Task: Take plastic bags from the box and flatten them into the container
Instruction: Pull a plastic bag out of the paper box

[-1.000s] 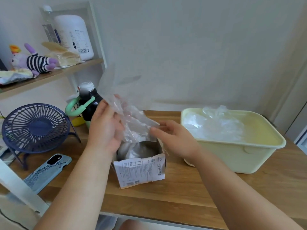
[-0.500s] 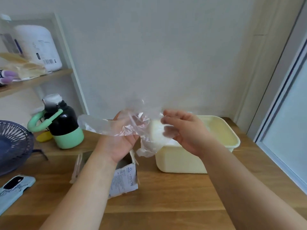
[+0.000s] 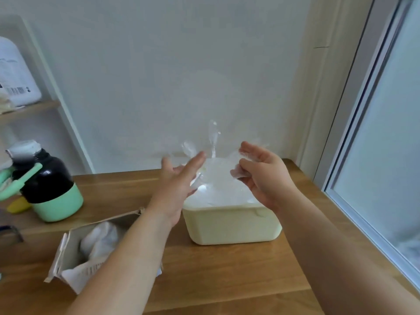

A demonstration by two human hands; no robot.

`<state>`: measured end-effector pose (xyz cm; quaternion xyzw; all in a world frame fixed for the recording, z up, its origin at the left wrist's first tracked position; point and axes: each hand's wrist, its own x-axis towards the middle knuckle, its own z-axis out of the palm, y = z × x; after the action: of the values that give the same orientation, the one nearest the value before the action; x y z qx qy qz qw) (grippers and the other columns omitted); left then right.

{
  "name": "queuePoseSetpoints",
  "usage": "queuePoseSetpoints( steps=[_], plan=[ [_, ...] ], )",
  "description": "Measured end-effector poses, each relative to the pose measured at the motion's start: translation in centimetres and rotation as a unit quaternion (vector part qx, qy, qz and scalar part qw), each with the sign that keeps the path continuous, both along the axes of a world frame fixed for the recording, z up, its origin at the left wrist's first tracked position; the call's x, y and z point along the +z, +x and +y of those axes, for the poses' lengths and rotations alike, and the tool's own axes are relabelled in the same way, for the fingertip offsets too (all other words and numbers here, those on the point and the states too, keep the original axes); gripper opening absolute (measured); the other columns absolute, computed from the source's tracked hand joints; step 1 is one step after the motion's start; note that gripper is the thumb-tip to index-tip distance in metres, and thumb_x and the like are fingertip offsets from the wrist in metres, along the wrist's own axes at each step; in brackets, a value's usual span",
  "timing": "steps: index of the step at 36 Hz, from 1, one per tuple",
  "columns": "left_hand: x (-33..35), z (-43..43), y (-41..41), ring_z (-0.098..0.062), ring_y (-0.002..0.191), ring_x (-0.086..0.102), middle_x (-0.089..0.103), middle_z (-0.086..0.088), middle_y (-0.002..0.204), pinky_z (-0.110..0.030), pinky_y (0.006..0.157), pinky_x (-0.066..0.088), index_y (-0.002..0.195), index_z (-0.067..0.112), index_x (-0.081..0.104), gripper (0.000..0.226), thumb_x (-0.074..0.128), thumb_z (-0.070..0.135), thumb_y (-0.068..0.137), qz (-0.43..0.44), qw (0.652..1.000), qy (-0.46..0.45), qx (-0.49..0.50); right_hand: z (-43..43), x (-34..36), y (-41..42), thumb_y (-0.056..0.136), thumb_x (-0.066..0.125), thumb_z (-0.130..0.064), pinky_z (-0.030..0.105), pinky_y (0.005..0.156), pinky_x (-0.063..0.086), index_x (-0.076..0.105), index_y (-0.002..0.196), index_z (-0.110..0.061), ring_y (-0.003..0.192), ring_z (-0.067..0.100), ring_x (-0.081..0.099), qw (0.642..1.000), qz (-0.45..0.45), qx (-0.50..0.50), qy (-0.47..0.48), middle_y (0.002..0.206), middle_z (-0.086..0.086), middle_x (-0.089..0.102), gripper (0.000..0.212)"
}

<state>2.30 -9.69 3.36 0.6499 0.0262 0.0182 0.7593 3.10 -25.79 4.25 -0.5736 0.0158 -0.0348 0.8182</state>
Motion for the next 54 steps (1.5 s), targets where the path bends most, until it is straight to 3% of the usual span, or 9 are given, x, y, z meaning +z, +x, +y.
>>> queuePoseSetpoints(
  steps=[6,9,14,19,32,38,43,48,54],
  plan=[
    [-0.9,0.2,1.0,-0.014,0.104,0.054,0.051,0.004,0.111,-0.038,0.096,0.048,0.130,0.017,0.040,0.057,0.059,0.052,0.088,-0.057,0.970,0.067,0.226,-0.3,0.0,-0.2,0.090,0.045,0.016,0.040,0.097,0.050,0.041,0.140,-0.007,0.050,0.007,0.053,0.999,-0.006,-0.026,0.021,0.091,-0.003,0.059,0.055],
    [-0.6,-0.3,0.5,-0.018,0.083,0.058,0.057,-0.005,0.088,-0.035,0.076,0.050,0.092,0.012,0.055,0.045,0.046,0.056,0.092,-0.042,0.985,0.100,0.137,-0.3,-0.3,-0.1,0.090,0.045,0.015,0.039,0.097,0.050,0.040,0.141,-0.007,0.050,0.008,0.051,0.999,-0.010,-0.029,0.031,0.103,0.010,0.060,0.056],
    [-0.1,-1.0,0.4,-0.014,0.088,0.070,0.074,0.000,0.095,-0.032,0.080,0.053,0.104,0.018,0.068,0.072,0.050,0.077,0.067,0.051,0.982,0.142,-0.112,0.1,-0.6,0.1,0.091,0.047,0.013,0.035,0.093,0.052,0.043,0.139,-0.009,0.056,0.007,0.056,0.999,-0.025,-0.025,0.033,0.100,-0.001,0.063,0.053],
    [0.1,-0.9,0.8,-0.006,0.051,0.054,0.054,0.005,0.062,-0.018,0.053,0.048,0.081,0.012,0.067,0.014,0.063,0.022,0.091,0.056,0.994,0.013,-0.089,-0.1,-0.9,0.3,0.092,0.048,0.011,0.030,0.087,0.054,0.045,0.138,-0.010,0.063,0.011,0.062,0.999,-0.024,-0.019,0.033,0.092,-0.002,0.067,0.050],
    [-0.4,4.2,0.9,-0.011,0.065,0.057,0.058,-0.001,0.080,-0.022,0.054,0.053,0.091,0.010,0.063,0.017,0.058,0.025,0.096,0.005,0.994,-0.030,0.103,-0.8,-0.9,0.1,0.091,0.044,0.016,0.032,0.090,0.053,0.044,0.138,-0.009,0.062,0.015,0.059,0.998,-0.021,-0.016,0.056,0.096,0.010,0.063,0.053],
    [0.3,2.3,0.3,-0.011,0.080,0.068,0.066,-0.003,0.103,-0.024,0.065,0.053,0.120,0.018,0.055,0.049,0.074,0.036,0.078,0.001,0.996,0.090,0.000,0.2,-0.7,-0.1,0.091,0.046,0.015,0.029,0.083,0.052,0.047,0.127,-0.019,0.064,0.016,0.056,0.994,-0.043,0.051,0.087,0.116,-0.001,0.057,0.049],
    [-0.6,2.9,1.1,-0.009,0.065,0.063,0.067,0.001,0.084,-0.023,0.057,0.050,0.125,0.019,0.055,0.042,0.069,0.010,0.087,-0.043,0.985,0.145,0.083,-1.1,-1.5,0.4,0.090,0.049,0.013,0.030,0.091,0.053,0.044,0.139,-0.014,0.087,0.019,0.068,0.991,-0.012,0.039,-0.126,0.128,-0.007,0.049,0.056],
    [-0.6,2.4,1.4,-0.005,0.086,0.056,0.054,0.009,0.115,-0.011,0.071,0.039,0.132,0.028,0.052,0.048,0.068,0.025,0.087,-0.167,0.898,0.355,0.197,-2.5,-2.0,1.6,0.087,0.044,0.012,0.039,0.091,0.054,0.049,0.136,-0.016,0.073,0.017,0.069,0.941,0.065,0.005,-0.331,0.126,-0.005,0.050,0.056],
    [0.3,-1.1,2.6,-0.016,0.133,0.037,0.046,0.009,0.140,-0.029,0.106,0.029,0.134,0.034,0.055,0.054,0.063,0.052,0.083,-0.278,0.780,0.559,-0.039,-3.9,-1.1,2.5,0.087,0.039,0.011,0.041,0.087,0.055,0.052,0.132,-0.009,0.084,0.024,0.062,0.846,0.090,0.034,-0.525,0.116,0.003,0.050,0.051]
  ],
)
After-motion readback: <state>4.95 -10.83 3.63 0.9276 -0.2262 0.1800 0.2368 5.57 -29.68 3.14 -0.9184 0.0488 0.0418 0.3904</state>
